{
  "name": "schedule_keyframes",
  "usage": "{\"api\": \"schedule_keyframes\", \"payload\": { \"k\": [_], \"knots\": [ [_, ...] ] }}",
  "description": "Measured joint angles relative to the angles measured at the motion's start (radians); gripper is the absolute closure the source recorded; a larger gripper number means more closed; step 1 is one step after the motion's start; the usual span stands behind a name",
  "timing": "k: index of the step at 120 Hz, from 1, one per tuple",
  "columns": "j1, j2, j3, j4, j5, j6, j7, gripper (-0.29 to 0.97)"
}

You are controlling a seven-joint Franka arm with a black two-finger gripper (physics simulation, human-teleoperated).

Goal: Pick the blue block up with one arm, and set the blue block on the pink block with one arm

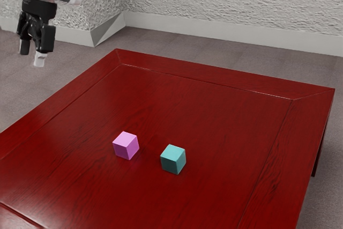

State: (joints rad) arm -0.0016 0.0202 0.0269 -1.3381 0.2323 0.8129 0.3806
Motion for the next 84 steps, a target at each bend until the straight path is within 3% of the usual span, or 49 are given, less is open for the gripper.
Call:
{"api": "schedule_keyframes", "payload": {
  "k": [14, 25, 32, 43, 53, 68, 84],
  "knots": [
    [0.048, 0.009, -0.045, -0.012, -0.005, 0.222, 0.16, 0.0],
    [0.02, -0.043, -0.034, -0.041, -0.07, 0.329, 0.28, 0.0],
    [0.019, -0.175, -0.07, -0.211, -0.093, 0.404, 0.355, 0.0],
    [-0.044, -0.43, -0.155, -0.645, -0.121, 0.563, 0.473, 0.0],
    [-0.054, -0.533, -0.206, -0.897, -0.191, 0.687, 0.568, 0.0],
    [-0.056, -0.544, -0.213, -1.093, -0.189, 0.86, 0.845, 0.0],
    [-0.056, -0.475, -0.215, -1.136, -0.133, 1.081, 1.212, 0.0]
  ]
}}
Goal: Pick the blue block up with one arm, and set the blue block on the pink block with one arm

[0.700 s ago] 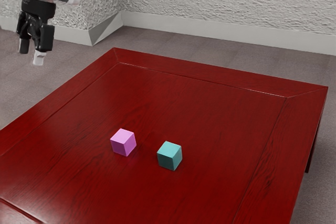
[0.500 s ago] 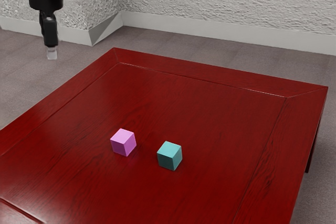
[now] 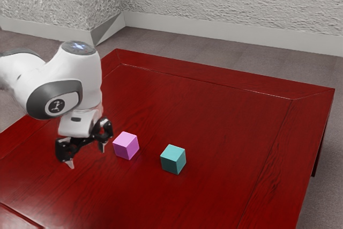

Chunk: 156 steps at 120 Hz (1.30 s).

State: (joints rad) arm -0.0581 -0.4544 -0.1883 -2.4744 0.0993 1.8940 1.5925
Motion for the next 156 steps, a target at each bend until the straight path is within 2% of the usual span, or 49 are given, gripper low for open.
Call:
{"api": "schedule_keyframes", "payload": {
  "k": [18, 40, 72, 80, 99, 118, 156],
  "knots": [
    [0.0, 0.108, -0.008, 0.037, 0.003, 0.195, 0.397, 0.0],
    [-0.001, 0.21, -0.058, 0.115, -0.031, 0.308, 0.791, 0.0],
    [-0.001, 0.311, -0.068, 0.136, -0.077, 0.409, 1.207, 0.0],
    [-0.001, 0.364, -0.061, 0.185, -0.094, 0.419, 1.282, 0.0],
    [-0.011, 0.5, -0.036, 0.345, -0.129, 0.303, 1.305, 0.0],
    [0.002, 0.577, -0.023, 0.405, -0.138, 0.19, 1.305, 0.0],
    [-0.003, 0.668, -0.043, 0.49, -0.138, 0.131, 1.305, 0.0]
  ]
}}
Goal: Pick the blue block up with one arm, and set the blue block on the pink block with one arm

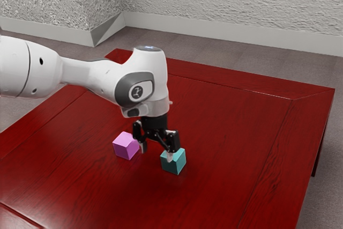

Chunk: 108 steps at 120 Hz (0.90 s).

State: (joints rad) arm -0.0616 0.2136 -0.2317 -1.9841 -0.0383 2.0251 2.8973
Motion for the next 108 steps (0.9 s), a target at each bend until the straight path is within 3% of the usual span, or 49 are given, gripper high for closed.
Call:
{"api": "schedule_keyframes", "payload": {
  "k": [58, 108],
  "knots": [
    [0.0, 0.062, -0.023, -0.002, 0.01, 0.155, 0.0, 0.0],
    [0.0, 0.126, -0.011, -0.006, 0.091, 0.297, 0.0, 0.0]
  ]
}}
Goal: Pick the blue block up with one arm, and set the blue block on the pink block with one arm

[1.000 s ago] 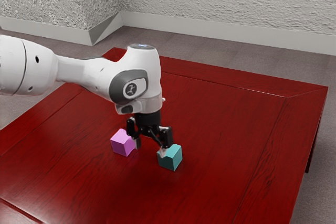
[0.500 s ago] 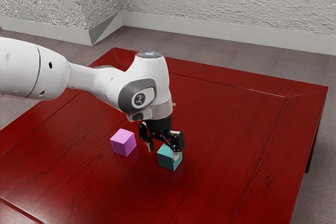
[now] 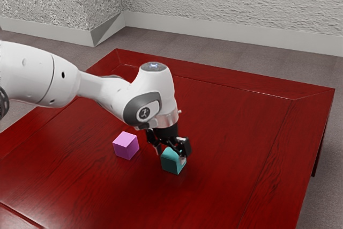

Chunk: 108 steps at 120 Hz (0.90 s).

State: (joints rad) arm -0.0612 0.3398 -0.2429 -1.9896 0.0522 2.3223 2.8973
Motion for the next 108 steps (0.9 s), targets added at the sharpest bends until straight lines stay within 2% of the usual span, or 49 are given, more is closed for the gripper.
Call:
{"api": "schedule_keyframes", "payload": {
  "k": [49, 108],
  "knots": [
    [0.0, 0.025, 0.02, 0.006, 0.028, 0.078, 0.0, 0.0],
    [0.0, 0.049, 0.021, 0.009, 0.035, 0.111, 0.0, 0.0]
  ]
}}
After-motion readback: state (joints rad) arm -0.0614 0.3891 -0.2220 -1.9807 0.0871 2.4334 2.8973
